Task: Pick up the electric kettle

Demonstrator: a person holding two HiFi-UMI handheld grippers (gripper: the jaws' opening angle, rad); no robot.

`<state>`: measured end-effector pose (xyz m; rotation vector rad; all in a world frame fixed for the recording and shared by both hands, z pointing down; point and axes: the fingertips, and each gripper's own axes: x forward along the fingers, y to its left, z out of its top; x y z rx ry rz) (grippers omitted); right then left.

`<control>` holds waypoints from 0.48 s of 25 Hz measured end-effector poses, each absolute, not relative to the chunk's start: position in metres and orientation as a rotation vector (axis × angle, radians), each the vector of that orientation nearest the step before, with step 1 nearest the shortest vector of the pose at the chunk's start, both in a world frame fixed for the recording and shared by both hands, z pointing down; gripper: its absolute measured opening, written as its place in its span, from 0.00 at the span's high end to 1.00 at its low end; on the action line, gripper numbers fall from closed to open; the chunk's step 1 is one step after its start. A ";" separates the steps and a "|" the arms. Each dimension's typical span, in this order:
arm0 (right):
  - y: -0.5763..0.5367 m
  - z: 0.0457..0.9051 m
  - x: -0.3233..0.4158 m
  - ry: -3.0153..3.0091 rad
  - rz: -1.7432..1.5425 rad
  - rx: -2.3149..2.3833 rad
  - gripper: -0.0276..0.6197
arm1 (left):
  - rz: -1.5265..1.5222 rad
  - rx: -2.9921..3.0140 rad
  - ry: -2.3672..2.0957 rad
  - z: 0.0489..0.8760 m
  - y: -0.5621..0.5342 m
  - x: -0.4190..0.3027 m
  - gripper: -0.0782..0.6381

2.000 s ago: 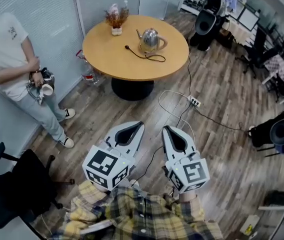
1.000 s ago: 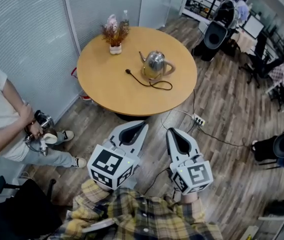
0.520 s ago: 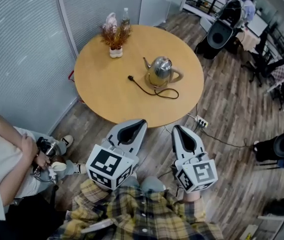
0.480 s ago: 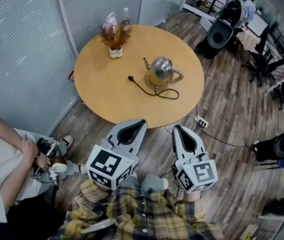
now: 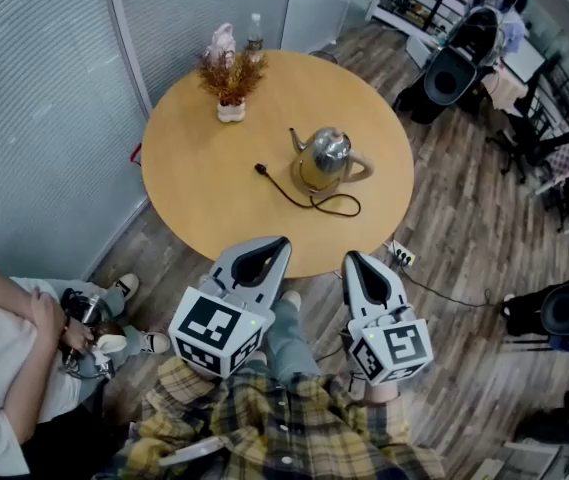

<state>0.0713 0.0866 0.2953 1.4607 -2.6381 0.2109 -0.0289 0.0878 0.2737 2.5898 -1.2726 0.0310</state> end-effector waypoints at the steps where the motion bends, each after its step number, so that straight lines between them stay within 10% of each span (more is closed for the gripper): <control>1: 0.078 0.295 0.072 -2.640 0.214 1.453 0.90 | 0.032 2.586 -1.277 0.273 0.079 -0.028 0.89; 12: -0.037 0.293 0.091 -2.671 0.211 1.383 0.90 | 0.031 2.565 -1.337 0.268 -0.036 -0.006 0.89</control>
